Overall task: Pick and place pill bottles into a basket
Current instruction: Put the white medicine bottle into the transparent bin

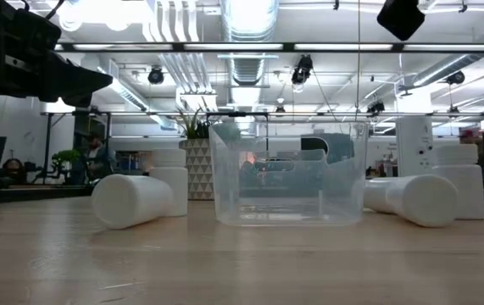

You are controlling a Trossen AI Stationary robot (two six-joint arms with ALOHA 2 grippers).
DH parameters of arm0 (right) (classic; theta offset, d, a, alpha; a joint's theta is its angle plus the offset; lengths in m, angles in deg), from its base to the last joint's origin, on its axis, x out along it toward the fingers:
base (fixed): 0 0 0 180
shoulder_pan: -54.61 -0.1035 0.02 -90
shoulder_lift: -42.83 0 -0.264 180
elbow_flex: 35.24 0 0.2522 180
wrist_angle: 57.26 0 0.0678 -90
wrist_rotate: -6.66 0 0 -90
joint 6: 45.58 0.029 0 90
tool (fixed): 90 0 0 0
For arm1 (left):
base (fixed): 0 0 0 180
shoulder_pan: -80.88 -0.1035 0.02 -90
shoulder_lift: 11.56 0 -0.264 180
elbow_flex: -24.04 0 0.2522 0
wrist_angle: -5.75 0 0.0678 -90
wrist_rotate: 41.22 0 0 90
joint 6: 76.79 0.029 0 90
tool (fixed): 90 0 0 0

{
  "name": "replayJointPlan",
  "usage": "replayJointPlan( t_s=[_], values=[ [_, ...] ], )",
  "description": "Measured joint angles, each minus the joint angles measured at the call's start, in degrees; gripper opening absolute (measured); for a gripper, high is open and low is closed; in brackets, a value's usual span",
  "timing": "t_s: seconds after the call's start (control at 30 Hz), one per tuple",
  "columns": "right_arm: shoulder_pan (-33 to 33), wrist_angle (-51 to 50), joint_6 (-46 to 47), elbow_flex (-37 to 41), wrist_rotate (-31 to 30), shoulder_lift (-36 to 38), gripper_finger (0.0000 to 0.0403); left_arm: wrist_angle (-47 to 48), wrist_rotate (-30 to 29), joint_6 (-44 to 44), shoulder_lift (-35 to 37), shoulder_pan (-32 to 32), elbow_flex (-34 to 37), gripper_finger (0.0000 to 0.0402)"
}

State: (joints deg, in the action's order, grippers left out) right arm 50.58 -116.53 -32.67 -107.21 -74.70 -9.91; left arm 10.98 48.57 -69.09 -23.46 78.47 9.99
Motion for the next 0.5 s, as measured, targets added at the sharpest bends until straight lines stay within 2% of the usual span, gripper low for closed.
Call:
replayJointPlan(
  t_s=[0.2, 0.5],
  values=[
    [-5.37, -11.46, 2.56, -8.54, -5.84, -8.1, 0.0258, 0.07, 0.0, 0.0, -0.06, -0.01, 0.0, 0.0],
    [-12.07, -21.28, 11.78, -14.33, -5.89, -21.93, 0.0258, 0.04, -0.01, 0.0, -0.07, -0.01, 0.0, 0.0]
  ],
)
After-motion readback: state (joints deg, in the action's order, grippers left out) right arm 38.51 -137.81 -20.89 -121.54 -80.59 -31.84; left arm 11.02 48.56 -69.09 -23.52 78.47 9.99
